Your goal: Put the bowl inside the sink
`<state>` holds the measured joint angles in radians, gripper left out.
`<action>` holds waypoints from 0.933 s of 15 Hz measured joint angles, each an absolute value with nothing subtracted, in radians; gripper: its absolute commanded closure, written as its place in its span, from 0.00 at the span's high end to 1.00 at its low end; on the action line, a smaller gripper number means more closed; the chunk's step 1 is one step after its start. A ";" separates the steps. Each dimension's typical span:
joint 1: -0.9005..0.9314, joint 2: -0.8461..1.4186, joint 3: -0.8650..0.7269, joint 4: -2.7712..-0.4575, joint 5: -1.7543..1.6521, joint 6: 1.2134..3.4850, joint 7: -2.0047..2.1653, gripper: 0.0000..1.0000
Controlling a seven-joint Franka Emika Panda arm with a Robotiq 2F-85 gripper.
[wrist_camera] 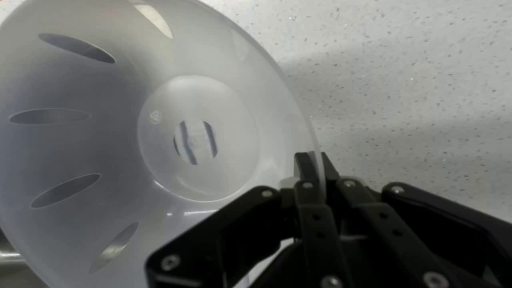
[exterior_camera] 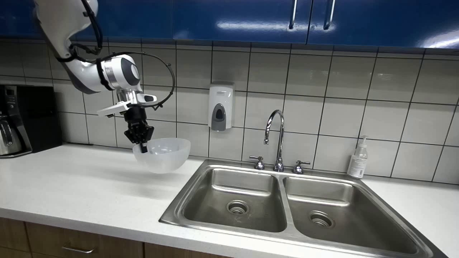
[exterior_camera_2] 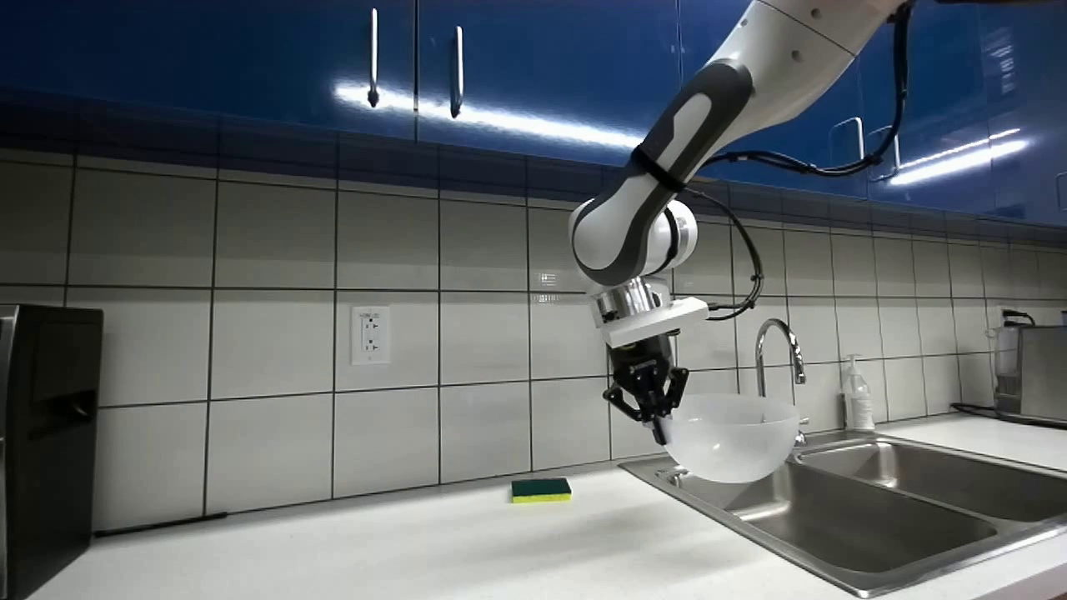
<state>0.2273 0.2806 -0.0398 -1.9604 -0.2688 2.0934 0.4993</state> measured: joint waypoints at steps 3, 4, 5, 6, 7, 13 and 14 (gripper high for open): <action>0.160 0.278 -0.062 -1.962 -0.269 2.096 0.447 0.01; 0.137 0.278 -0.070 -1.961 -0.269 2.097 0.424 0.01; 0.115 0.279 -0.079 -1.960 -0.269 2.098 0.400 0.01; 0.092 0.283 -0.088 -1.956 -0.269 2.100 0.374 0.01; 0.072 0.288 -0.096 -1.951 -0.269 2.102 0.350 0.01; -0.031 0.362 -0.129 -1.857 -0.253 2.104 0.217 0.01; -0.044 0.377 -0.130 -1.837 -0.246 2.103 0.199 0.01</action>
<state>-0.0442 0.3770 -0.1300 -1.8374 -0.2457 2.1035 0.1988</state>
